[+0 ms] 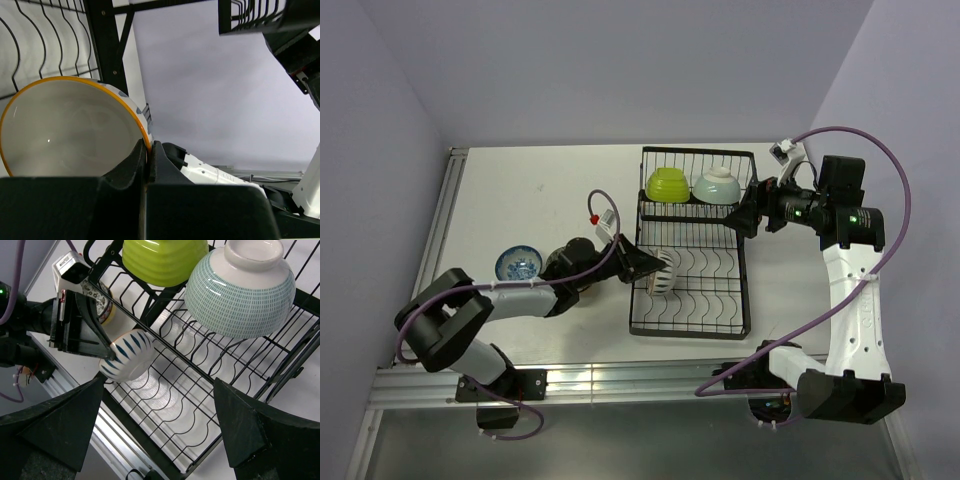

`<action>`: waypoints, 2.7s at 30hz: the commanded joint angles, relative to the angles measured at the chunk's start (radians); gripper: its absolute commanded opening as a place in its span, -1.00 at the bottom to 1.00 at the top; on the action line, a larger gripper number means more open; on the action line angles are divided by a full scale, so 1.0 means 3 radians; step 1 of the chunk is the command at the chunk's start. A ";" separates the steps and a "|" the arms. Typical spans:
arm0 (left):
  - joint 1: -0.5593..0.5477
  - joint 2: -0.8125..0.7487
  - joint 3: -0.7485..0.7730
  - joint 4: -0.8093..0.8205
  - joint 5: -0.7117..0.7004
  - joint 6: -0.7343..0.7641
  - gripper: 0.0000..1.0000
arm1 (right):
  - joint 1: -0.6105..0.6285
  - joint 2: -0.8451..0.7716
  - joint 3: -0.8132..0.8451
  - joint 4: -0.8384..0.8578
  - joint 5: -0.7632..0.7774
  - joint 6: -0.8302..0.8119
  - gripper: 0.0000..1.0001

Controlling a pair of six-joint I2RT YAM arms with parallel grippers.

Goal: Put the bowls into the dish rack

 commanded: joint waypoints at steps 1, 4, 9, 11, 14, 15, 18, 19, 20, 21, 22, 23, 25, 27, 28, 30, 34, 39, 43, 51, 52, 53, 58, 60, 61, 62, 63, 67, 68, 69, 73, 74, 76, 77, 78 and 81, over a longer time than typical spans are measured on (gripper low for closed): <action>0.0070 0.0019 0.0172 0.0539 0.0039 0.0095 -1.00 | -0.0031 -0.0071 0.0022 -0.0003 -0.0062 -0.0024 0.95; 0.0091 0.0080 0.0162 0.0677 0.0126 0.0111 -1.00 | -0.0026 -0.0045 0.0063 -0.0043 -0.0052 -0.0039 0.95; 0.0188 0.0239 0.0151 0.0979 0.0264 0.0060 -1.00 | -0.0026 -0.0040 0.0109 -0.0110 -0.0011 -0.0065 0.94; 0.0198 0.0321 0.0162 0.1122 0.0295 0.0034 -1.00 | -0.0031 -0.0040 0.0109 -0.0105 0.0015 -0.0065 0.94; 0.0234 0.0443 0.0172 0.1306 0.0321 0.0009 -0.99 | -0.0026 -0.0035 0.0109 -0.0120 0.0020 -0.0065 0.94; 0.0254 0.0469 0.0172 0.1342 0.0326 -0.0007 -1.00 | -0.0031 -0.0035 0.0119 -0.0135 0.0025 -0.0075 0.94; 0.0351 0.0566 0.0207 0.1495 0.0351 -0.0002 -1.00 | -0.0031 -0.0050 0.0084 -0.0141 0.0040 -0.0090 0.93; 0.0367 0.0607 0.0218 0.1531 0.0367 -0.0002 -1.00 | -0.0031 -0.0045 0.0063 -0.0136 0.0035 -0.0090 0.93; 0.0387 0.0633 0.0238 0.1552 0.0382 0.0003 -1.00 | -0.0031 -0.0050 0.0058 -0.0130 0.0035 -0.0090 0.93; 0.0393 0.0679 0.0243 0.1582 0.0377 -0.0002 -1.00 | -0.0031 -0.0035 0.0048 -0.0130 0.0025 -0.0085 0.93; 0.0393 0.0699 0.0243 0.1608 0.0382 -0.0007 -1.00 | -0.0031 -0.0030 0.0048 -0.0130 0.0020 -0.0085 0.93; 0.0393 0.0725 0.0243 0.1618 0.0372 -0.0007 -1.00 | -0.0031 -0.0020 0.0058 -0.0130 0.0020 -0.0095 0.93; 0.0403 0.0791 0.0253 0.1629 0.0341 -0.0012 -1.00 | -0.0031 0.0001 0.0078 -0.0151 0.0015 -0.0116 0.93; 0.0408 0.0842 0.0274 0.1674 0.0351 -0.0027 -1.00 | -0.0031 0.0001 0.0084 -0.0166 0.0020 -0.0131 0.93; 0.0408 0.0908 0.0289 0.1756 0.0372 -0.0047 -1.00 | -0.0036 0.0006 0.0073 -0.0166 0.0015 -0.0136 0.93; 0.0408 0.0985 0.0310 0.1863 0.0392 -0.0144 -0.99 | -0.0031 0.0001 0.0053 -0.0161 0.0015 -0.0141 0.93; 0.0408 0.1200 0.0361 0.2104 0.0413 -0.0247 -0.99 | -0.0031 0.0001 0.0043 -0.0166 -0.0001 -0.0152 0.93; 0.0408 0.1313 0.0407 0.2232 0.0387 -0.0339 -0.99 | -0.0031 -0.0004 0.0068 -0.0228 0.0020 -0.0203 0.93; 0.0403 0.1318 0.0371 0.2151 0.0372 -0.0339 -0.99 | -0.0031 0.0001 0.0089 -0.0233 0.0010 -0.0187 0.92; 0.0459 0.1288 0.0192 0.1925 0.0331 -0.0222 -0.99 | -0.0031 0.0006 0.0155 -0.0289 0.0015 -0.0243 0.93; 0.0495 0.1277 0.0177 0.1895 0.0346 -0.0191 -0.99 | -0.0031 0.0006 0.0160 -0.0294 0.0020 -0.0254 0.93; 0.0510 0.1262 0.0167 0.1869 0.0346 -0.0186 -0.99 | -0.0031 0.0006 0.0165 -0.0304 0.0010 -0.0254 0.93; 0.0572 0.1221 0.0105 0.1772 0.0311 -0.0145 -0.98 | -0.0031 0.0031 0.0181 -0.0320 -0.0021 -0.0259 0.93; 0.0572 0.1221 0.0105 0.1741 0.0311 -0.0145 -0.96 | -0.0031 0.0026 0.0196 -0.0320 -0.0026 -0.0259 0.93; 0.0577 0.1216 0.0100 0.1731 0.0311 -0.0130 -0.96 | -0.0031 0.0026 0.0206 -0.0320 -0.0016 -0.0269 0.93; 0.0577 0.1216 0.0095 0.1690 0.0306 -0.0129 -0.95 | -0.0031 0.0026 0.0206 -0.0325 -0.0016 -0.0269 0.93; 0.0582 0.1206 0.0075 0.1675 0.0300 -0.0124 -0.95 | -0.0031 0.0026 0.0221 -0.0335 -0.0006 -0.0274 0.93; 0.0617 0.1190 0.0034 0.1644 0.0280 -0.0119 -0.95 | -0.0031 0.0021 0.0211 -0.0350 -0.0011 -0.0290 0.93; 0.0633 0.1180 0.0039 0.1644 0.0280 -0.0114 -0.95 | -0.0031 0.0016 0.0206 -0.0340 -0.0011 -0.0285 0.93; 0.0633 0.1165 0.0044 0.1629 0.0275 -0.0129 -0.96 | -0.0036 0.0011 0.0191 -0.0340 -0.0016 -0.0284 0.93; 0.0658 0.1155 0.0054 0.1568 0.0249 -0.0191 -0.80 | -0.0031 0.0026 0.0191 -0.0315 -0.0026 -0.0264 0.93; 0.0659 0.1155 0.0049 0.1562 0.0249 -0.0191 -0.74 | -0.0031 0.0026 0.0196 -0.0315 -0.0016 -0.0264 0.93; 0.0679 0.1144 0.0039 0.1522 0.0224 -0.0201 -0.57 | -0.0031 0.0021 0.0201 -0.0320 -0.0016 -0.0269 0.93; 0.0684 0.1149 0.0034 0.1516 0.0224 -0.0206 -0.50 | -0.0031 0.0021 0.0206 -0.0320 -0.0006 -0.0274 0.93; 0.0689 0.1149 0.0034 0.1506 0.0229 -0.0201 -0.43 | -0.0031 0.0016 0.0201 -0.0320 -0.0001 -0.0274 0.93; 0.0684 0.1170 0.0044 0.1465 0.0224 -0.0211 -0.37 | -0.0031 0.0026 0.0191 -0.0315 -0.0006 -0.0264 0.93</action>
